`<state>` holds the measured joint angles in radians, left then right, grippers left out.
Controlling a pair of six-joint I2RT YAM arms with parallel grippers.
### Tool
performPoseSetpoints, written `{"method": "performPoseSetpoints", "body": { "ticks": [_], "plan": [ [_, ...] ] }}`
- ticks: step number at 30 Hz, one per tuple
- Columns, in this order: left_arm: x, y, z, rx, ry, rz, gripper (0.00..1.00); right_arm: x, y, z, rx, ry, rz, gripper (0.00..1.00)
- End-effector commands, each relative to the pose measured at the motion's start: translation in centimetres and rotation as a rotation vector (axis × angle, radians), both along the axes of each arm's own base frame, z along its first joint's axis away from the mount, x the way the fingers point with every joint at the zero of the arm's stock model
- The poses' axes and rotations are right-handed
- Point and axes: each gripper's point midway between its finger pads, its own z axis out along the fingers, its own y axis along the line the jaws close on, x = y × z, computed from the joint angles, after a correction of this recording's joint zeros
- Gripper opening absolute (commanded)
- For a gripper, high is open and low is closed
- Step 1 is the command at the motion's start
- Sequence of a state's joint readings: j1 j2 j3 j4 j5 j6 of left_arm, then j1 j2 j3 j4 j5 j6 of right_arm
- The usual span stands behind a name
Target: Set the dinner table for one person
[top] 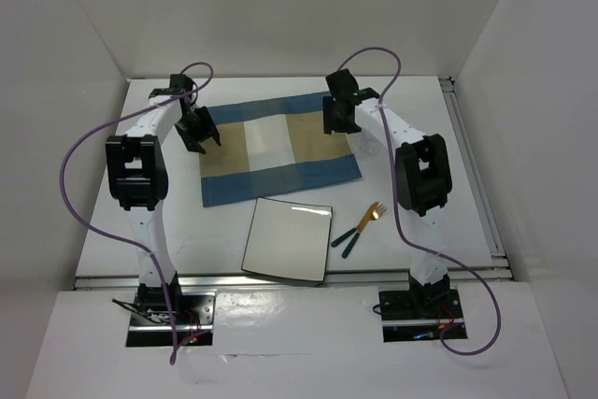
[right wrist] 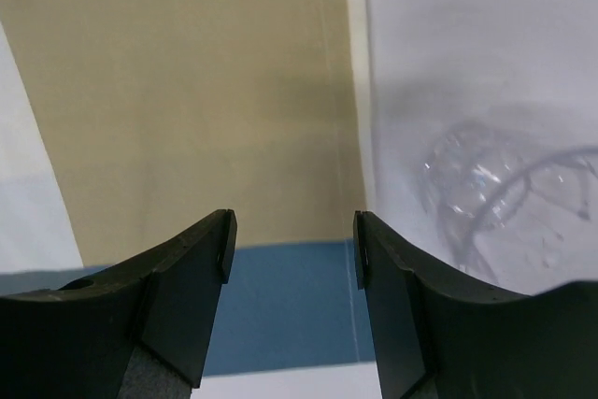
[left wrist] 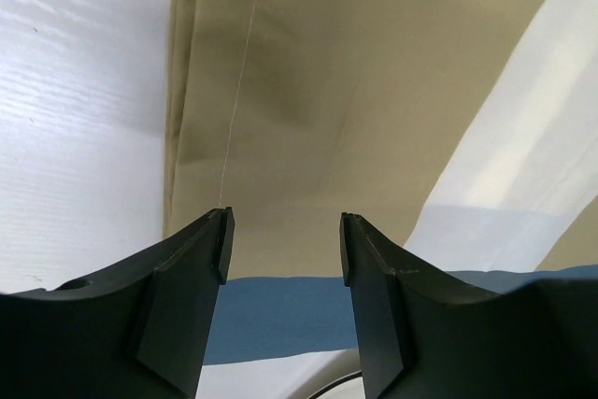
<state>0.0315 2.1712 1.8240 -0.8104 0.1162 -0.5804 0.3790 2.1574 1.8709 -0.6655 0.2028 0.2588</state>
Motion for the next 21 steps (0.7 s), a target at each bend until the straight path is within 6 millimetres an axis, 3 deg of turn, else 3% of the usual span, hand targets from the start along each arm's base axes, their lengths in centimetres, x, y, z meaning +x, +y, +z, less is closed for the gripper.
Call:
{"method": "performPoseSetpoints", "body": {
  "ticks": [1,2,3,4,8,11,14,21],
  "plan": [
    [-0.8,-0.5,1.1,-0.011,-0.007,-0.015,0.66,1.7,-1.6,11.5,0.061,-0.313,-0.049,0.64],
    [-0.6,-0.7,1.7,-0.021,-0.027,-0.019,0.66,1.7,-2.0,12.2,0.053,-0.329,-0.063,0.64],
    [-0.6,-0.7,1.7,-0.021,-0.027,-0.019,0.66,1.5,-3.5,11.7,0.030,-0.303,-0.091,0.64],
    [-0.6,-0.7,1.7,-0.021,-0.027,-0.019,0.66,1.7,-5.5,12.6,0.035,-0.309,-0.149,0.64],
    [-0.6,-0.7,1.1,-0.021,-0.009,-0.019,0.66,0.7,-10.5,11.0,0.002,-0.223,-0.278,0.69],
    [-0.6,-0.8,1.1,-0.027,-0.010,-0.030,0.66,0.4,-13.1,10.4,0.005,-0.202,-0.339,0.72],
    [-0.6,-1.0,0.7,-0.036,0.000,-0.033,0.66,0.1,-15.2,8.6,0.004,-0.137,-0.382,0.72],
    [-0.7,-1.1,0.7,-0.045,0.000,-0.036,0.66,-0.5,-16.5,3.9,0.082,0.024,-0.358,0.73]
  ]
}}
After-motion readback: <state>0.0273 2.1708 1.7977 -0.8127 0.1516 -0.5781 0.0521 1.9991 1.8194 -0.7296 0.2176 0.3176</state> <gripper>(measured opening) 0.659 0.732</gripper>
